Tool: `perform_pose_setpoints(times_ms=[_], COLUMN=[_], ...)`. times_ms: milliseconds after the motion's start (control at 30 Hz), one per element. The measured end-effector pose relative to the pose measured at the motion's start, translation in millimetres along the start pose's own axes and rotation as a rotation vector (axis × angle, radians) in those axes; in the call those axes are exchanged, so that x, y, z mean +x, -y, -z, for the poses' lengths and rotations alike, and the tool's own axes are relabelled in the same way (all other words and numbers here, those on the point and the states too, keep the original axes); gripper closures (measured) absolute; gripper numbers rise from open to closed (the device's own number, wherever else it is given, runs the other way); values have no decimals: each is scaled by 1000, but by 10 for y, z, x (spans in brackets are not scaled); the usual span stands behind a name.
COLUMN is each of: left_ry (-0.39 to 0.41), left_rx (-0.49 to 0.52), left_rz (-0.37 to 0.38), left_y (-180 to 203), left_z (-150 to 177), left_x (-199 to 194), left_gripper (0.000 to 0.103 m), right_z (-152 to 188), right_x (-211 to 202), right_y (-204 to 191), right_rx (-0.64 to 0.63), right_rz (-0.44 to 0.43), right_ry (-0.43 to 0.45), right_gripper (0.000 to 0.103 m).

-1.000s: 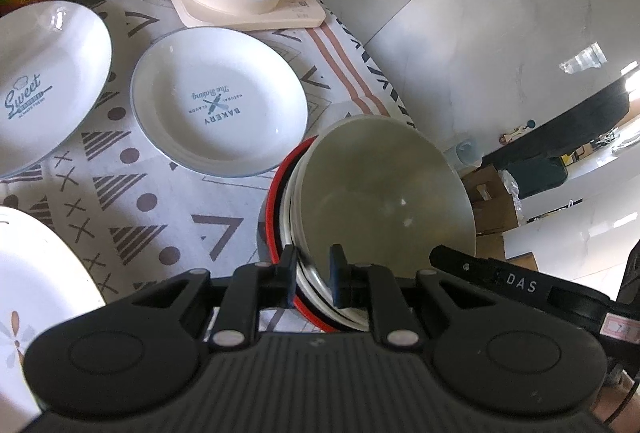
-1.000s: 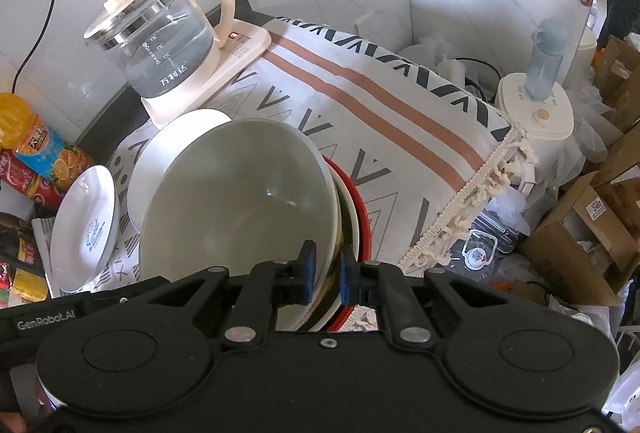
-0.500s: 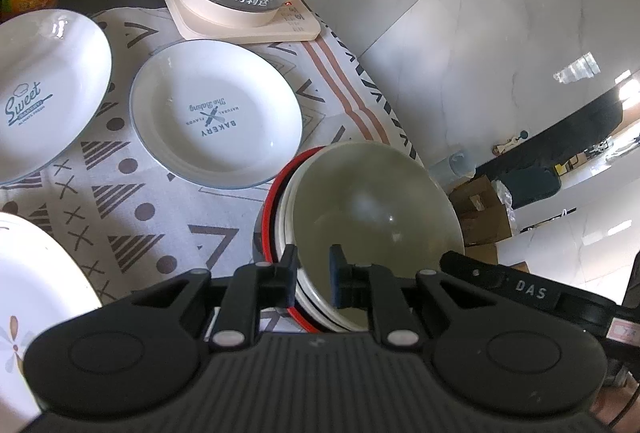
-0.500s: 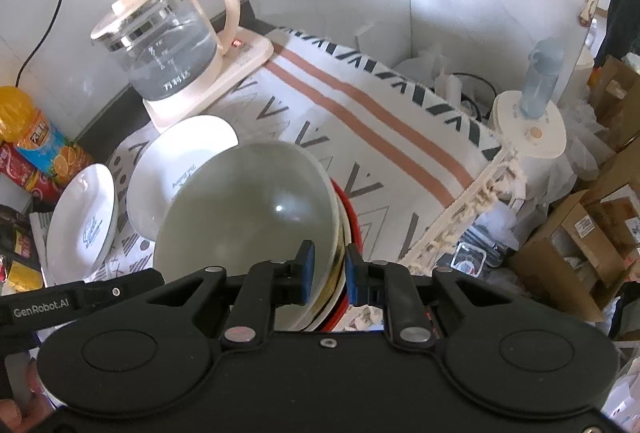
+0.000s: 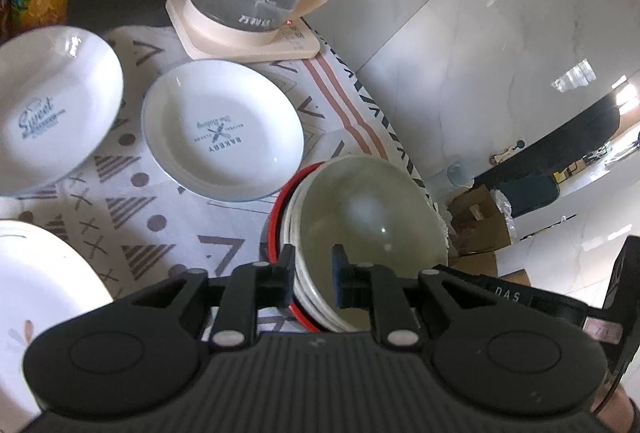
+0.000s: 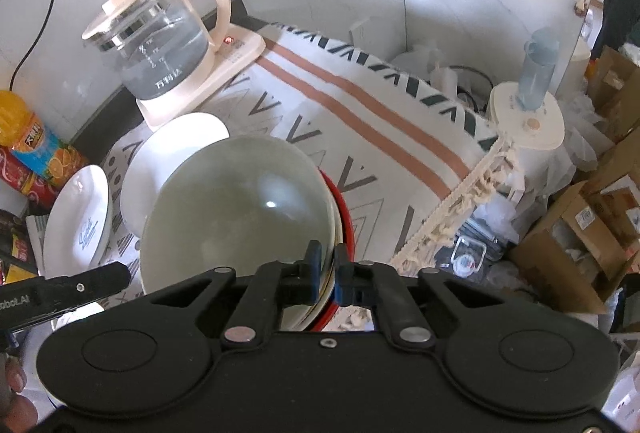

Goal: Organize plates and bowls
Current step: 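Open both tools to release the smaller bowl on the stack, then withdraw both tools up from the stacked bowls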

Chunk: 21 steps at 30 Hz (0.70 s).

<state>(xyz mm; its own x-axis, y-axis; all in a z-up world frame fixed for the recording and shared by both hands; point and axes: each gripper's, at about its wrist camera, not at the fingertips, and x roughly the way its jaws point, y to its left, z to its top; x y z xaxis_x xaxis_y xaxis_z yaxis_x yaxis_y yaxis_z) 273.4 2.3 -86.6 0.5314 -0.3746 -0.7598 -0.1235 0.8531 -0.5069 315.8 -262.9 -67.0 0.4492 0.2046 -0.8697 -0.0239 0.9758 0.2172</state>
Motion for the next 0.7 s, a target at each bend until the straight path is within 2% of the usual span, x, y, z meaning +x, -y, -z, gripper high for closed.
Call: perform_pose_setpoints(times_ms=[33, 67, 100, 133, 167, 233, 300, 433, 500, 600, 700], left_ry=[1, 2, 7, 12, 18, 24, 32, 40, 45, 56, 68], left_rx=[2, 3, 6, 12, 22, 38, 45, 52, 51, 37, 30], left_rz=[-3, -9, -19, -30, -36, -44, -55, -71, -82, -104, -124], left_y=[-7, -13, -19, -19, -16, -20, -34, -88, -125, -209, -301], left_z=[0, 3, 10, 22, 37, 69, 112, 213, 266, 361, 458], left_x=[-22, -48, -78, -110, -142, -197, -262, -392, -456, -562, -667], left_gripper=[84, 81, 72, 63, 58, 42, 36, 30, 27, 20, 20], right_z=[1, 3, 5, 8, 13, 30, 38, 85, 120, 184, 259], right_x=[-23, -48, -73, -103, -137, -203, -253, -356, -389, -434, -467], right_y=[-10, -30, -46, -56, -73, -124, -165, -282, -353, -487, -619], right_rx=[-4, -14, -21, -22, -28, -54, -69, -111, -132, -172, -208], right_rz=[-3, 0, 2, -2, -9, -17, -31, -62, -84, -108, -139], right_ry=[6, 11, 14, 18, 25, 39, 47, 70, 72, 80, 87], right_gripper=[90, 83, 72, 66, 59, 56, 46, 37, 28, 22, 18])
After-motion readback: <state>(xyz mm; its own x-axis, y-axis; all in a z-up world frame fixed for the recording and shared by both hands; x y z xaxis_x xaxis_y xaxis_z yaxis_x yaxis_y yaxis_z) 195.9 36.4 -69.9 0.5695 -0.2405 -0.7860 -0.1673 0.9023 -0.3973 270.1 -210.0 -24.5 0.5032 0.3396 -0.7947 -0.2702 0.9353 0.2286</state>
